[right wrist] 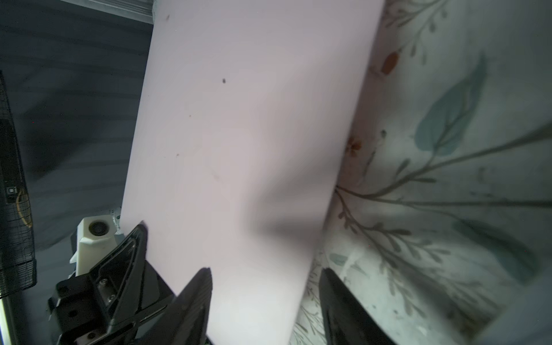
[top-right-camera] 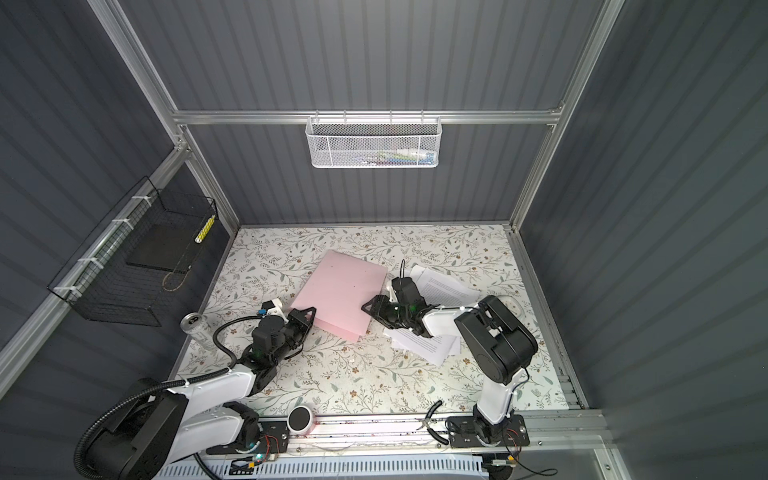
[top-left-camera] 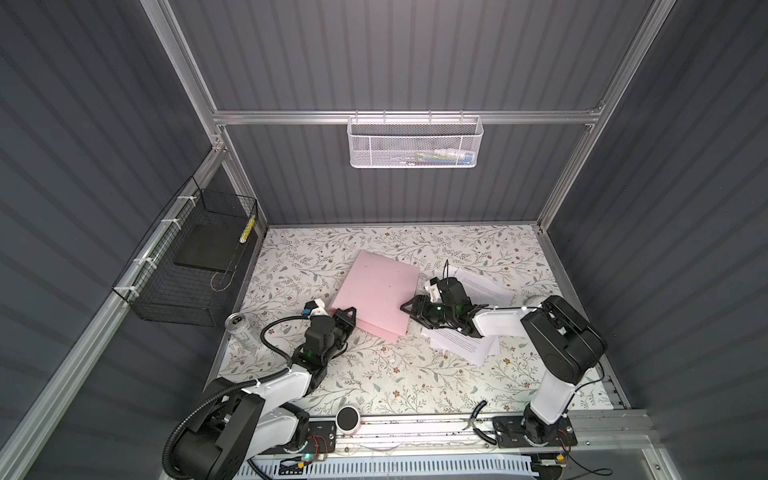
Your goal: Put the files into the folder
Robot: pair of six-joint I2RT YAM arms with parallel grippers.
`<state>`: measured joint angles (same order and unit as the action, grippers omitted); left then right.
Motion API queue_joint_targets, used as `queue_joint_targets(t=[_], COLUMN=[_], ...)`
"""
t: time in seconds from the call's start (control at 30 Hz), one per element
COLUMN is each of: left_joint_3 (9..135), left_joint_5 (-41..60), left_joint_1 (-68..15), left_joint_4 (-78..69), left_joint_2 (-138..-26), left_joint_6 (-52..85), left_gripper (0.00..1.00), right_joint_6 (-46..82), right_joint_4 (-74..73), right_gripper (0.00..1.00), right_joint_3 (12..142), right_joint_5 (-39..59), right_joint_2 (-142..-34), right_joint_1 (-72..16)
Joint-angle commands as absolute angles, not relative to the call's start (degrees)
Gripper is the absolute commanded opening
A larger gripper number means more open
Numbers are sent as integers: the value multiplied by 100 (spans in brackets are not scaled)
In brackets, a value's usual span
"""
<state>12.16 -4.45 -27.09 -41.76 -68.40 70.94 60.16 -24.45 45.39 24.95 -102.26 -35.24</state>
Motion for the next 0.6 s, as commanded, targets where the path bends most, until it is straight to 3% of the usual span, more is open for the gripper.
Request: queue_joint_targets(t=[0.0, 0.4, 0.57], left_joint_3=[1394, 1460, 1488], left_joint_5=[-377, -255, -157], left_joint_1=[-2767, -2777, -2777], left_joint_4=[-4178, -4397, -4259], left_joint_2=[-6896, -7130, -7060], left_joint_6=[6927, 6962, 6868], left_gripper=[0, 0, 0], right_joint_6=[6081, 6639, 6847], right_joint_4=[-2316, -3603, -4055], right_gripper=[59, 57, 44], right_joint_3=[4476, 4426, 4400], right_joint_5=[2247, 2906, 3044], right_joint_2=[-10062, -10606, -10684], right_joint_1=[-3538, -3537, -3534])
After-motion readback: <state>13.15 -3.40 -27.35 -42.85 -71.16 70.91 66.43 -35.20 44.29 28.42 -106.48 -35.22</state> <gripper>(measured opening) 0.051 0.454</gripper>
